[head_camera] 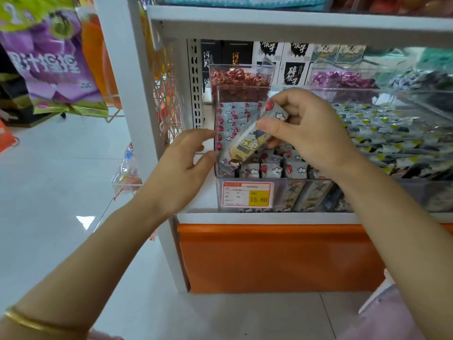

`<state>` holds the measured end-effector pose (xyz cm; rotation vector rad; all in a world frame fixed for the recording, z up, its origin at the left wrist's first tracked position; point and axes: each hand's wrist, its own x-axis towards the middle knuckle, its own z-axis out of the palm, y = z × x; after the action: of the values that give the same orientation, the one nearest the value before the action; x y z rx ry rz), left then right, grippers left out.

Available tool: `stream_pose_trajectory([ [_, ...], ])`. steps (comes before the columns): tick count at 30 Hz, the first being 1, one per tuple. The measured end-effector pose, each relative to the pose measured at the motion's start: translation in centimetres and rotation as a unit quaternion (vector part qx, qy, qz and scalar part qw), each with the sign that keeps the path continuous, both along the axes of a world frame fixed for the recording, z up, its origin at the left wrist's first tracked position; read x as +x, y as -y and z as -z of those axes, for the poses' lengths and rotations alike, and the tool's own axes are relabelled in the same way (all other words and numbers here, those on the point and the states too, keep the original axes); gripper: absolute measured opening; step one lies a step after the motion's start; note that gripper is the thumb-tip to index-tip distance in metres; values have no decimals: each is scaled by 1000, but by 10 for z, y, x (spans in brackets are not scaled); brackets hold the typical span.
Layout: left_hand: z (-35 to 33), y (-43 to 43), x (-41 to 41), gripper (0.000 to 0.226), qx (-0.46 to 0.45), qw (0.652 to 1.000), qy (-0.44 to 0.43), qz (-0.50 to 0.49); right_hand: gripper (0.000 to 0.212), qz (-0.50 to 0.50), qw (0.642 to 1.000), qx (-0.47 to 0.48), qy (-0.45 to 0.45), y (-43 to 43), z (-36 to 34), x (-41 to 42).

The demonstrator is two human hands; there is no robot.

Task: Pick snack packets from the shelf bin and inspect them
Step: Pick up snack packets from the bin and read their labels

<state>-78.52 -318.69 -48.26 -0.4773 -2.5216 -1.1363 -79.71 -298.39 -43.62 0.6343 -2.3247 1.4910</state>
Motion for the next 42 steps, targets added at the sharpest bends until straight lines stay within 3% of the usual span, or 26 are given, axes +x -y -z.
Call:
stream_pose_trajectory([
  [6,3,-1,-2,38,4,1000,-2,6,24,0,989,141,-45,10,-2,-9],
  [12,1,-4,-4,36,2,1000,-20,1,24,32,977,192,-91,28,31,-7],
  [16,0,-5,-6,34,-24,998,-50,-1,21,53,920,366,-129,27,42,-13],
  [18,-2,-4,-7,31,-33,998,-61,-5,18,33,925,361,-115,23,39,-15],
  [22,-2,-4,-9,23,-57,997,-58,-9,22,63,965,238,-90,20,27,-27],
  [25,1,-7,-9,20,-98,993,-71,-16,15,100,948,287,-91,21,24,-37],
  [31,5,-7,-8,14,-121,990,-74,-16,19,62,916,380,-113,34,29,-43],
  [33,6,-6,-7,12,-127,989,-75,-12,13,67,944,303,-110,35,30,-42],
  [36,7,-6,-5,12,-140,987,-77,-7,5,74,991,74,-79,29,24,-35],
  [42,6,-8,-3,21,-120,989,-84,-18,18,135,972,-179,-76,-1,21,-13],
])
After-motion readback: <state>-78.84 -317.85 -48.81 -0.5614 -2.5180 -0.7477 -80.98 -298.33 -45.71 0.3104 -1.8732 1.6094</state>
